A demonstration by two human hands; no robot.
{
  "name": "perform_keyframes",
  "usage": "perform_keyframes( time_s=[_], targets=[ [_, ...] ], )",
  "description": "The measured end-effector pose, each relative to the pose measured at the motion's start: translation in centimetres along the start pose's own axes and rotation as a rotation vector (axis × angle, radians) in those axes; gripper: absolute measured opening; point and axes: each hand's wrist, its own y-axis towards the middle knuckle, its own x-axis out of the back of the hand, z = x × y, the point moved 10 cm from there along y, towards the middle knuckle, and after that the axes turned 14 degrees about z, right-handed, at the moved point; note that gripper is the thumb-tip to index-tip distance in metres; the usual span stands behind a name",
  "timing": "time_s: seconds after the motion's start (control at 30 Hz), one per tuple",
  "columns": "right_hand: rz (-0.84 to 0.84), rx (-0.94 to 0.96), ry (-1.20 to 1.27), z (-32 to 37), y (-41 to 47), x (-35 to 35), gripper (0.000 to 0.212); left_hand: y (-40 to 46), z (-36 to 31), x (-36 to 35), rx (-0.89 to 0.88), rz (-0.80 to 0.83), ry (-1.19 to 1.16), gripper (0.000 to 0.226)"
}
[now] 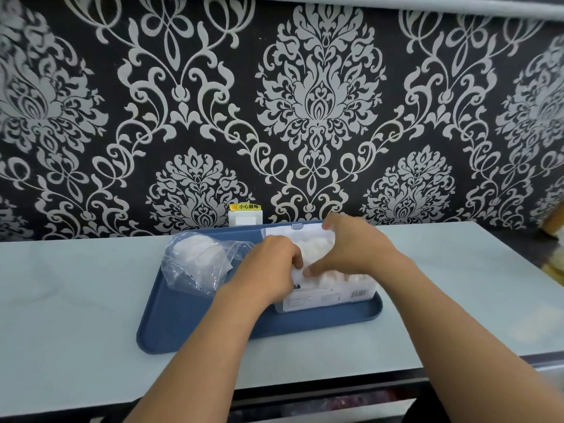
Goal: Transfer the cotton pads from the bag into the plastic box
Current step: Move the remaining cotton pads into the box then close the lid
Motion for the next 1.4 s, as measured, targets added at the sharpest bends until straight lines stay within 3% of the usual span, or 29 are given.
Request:
perform_keyframes(
  time_s=[0.07,0.1,0.13,0.2,0.27,0.37,0.43,0.57,0.67,0.73,0.8,0.87,0.9,0.97,1.03,1.07,1.13,1.23,1.4],
  targets=[
    [-0.154,0.264,0.172,1.3,-1.2,2.3,0.033,0.1,0.1,0.0,0.003,-0.01,-0.012,0.035],
    [-0.168,0.373,0.22,2.2,-1.9,2.8,0.011,0.2,0.0,0.1,0.004,-0.015,-0.016,0.031],
    [-0.126,0.443,0.215,3.1,-2.3,2.6,0.005,0.2,-0.1,0.3,0.001,-0.025,-0.017,0.026],
    [0.062,0.46,0.072,4.7,-2.0,-0.5,0.023,0.1,-0.2,0.6,-0.001,-0.039,-0.017,0.022],
    [0.23,0.333,-0.207,4.8,-0.9,-4.1,0.035,0.1,-0.3,0.5,-0.006,-0.039,-0.01,0.027],
    [0.27,0.117,-0.486,3.8,0.1,-5.6,0.039,0.1,-0.3,0.4,-0.015,-0.03,0.02,0.028],
    [0.303,0.017,-0.507,3.1,0.6,-5.7,0.048,0.1,-0.2,0.4,-0.021,-0.032,-0.004,0.025],
    [0.318,0.054,-0.53,3.2,1.0,-6.0,0.027,0.0,-0.1,0.4,-0.046,-0.047,-0.039,0.032],
    [0.216,0.195,-0.253,4.1,0.8,-3.6,0.034,-0.7,0.5,1.5,-0.107,-0.084,-0.22,0.032],
    [0.038,0.345,-0.011,5.2,-0.3,-0.8,0.027,-2.6,1.4,4.5,-0.197,-0.225,-0.492,0.028],
    [-0.053,0.496,0.171,7.2,-1.8,0.4,0.015,-6.1,3.6,9.2,-0.291,-0.553,-0.701,0.022],
    [0.02,0.588,0.218,9.7,-2.0,-1.2,0.016,-9.4,7.4,11.9,-0.259,-0.867,-0.816,0.016],
    [0.083,0.605,0.181,11.0,-1.8,-2.7,0.019,-10.1,9.7,12.0,-0.163,-0.945,-0.819,0.015],
    [0.179,0.598,0.033,12.9,-0.5,-6.5,0.024,-9.6,14.3,10.4,0.183,-0.859,-0.704,0.028],
    [0.196,0.575,-0.064,14.0,0.7,-8.7,0.026,-7.9,18.0,6.7,0.463,-0.569,-0.599,0.043],
    [0.196,0.557,-0.067,14.2,1.2,-9.1,0.027,-7.1,18.9,5.2,0.502,-0.451,-0.582,0.041],
    [0.213,0.537,-0.048,14.4,1.9,-9.5,0.04,-6.2,19.7,3.7,0.448,-0.366,-0.633,0.04],
    [0.202,0.534,-0.03,14.5,2.3,-9.4,0.064,-5.9,20.5,3.7,0.385,-0.428,-0.698,0.044],
    [0.128,0.554,-0.015,15.2,2.3,-9.3,0.051,-5.7,21.1,3.5,0.395,-0.411,-0.697,0.037]
  ],
)
